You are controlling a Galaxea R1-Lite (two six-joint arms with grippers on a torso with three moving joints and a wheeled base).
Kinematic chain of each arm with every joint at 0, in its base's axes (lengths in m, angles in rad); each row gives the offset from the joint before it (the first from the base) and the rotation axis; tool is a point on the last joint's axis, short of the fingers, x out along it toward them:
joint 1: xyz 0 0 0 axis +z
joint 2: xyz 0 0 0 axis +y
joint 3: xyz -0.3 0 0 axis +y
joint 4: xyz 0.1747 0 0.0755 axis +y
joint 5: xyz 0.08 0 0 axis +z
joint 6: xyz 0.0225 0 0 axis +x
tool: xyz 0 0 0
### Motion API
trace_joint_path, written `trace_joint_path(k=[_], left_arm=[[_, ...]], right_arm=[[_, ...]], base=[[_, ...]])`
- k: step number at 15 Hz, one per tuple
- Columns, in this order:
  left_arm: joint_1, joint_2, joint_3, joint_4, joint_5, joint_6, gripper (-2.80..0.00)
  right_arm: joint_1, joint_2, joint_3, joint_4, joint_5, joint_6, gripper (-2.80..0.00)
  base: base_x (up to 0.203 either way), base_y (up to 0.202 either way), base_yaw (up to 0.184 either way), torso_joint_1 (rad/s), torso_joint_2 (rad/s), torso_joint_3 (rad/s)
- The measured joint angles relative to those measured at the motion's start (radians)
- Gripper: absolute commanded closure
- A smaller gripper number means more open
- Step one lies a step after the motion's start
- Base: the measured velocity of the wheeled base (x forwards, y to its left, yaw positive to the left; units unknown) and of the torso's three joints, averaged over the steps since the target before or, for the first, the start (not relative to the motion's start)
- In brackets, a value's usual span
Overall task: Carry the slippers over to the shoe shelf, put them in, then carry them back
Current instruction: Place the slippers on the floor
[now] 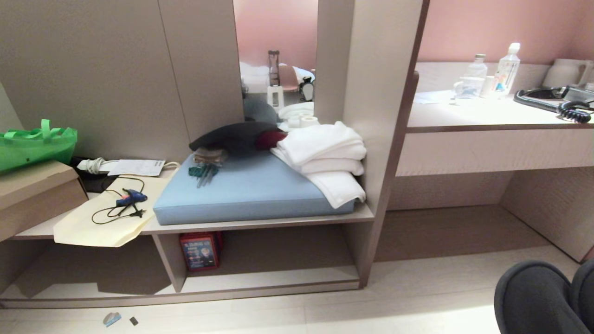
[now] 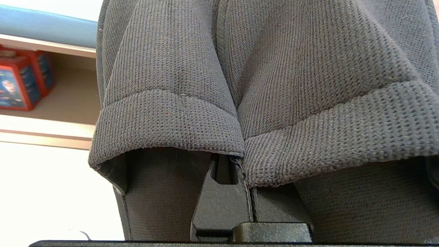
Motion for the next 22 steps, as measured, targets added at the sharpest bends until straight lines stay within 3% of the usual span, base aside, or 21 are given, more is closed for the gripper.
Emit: trace_joint_path(k=[9,22], left_arm=[[0.000,0.000,0.000,0.000,0.000,-0.001,0.00],[0.000,0.000,0.000,0.000,0.000,-0.004,0.00]], right_arm=[[0.001,0.000,0.000,0.000,0.000,0.000,0.00],[0.000,0.000,0.000,0.000,0.000,0.000,0.00]], base=[[0.000,-0.183,0.002,0.002,0.00,0.002],[0.000,-0.004,0.000,0.001,0.00,-0.050]])
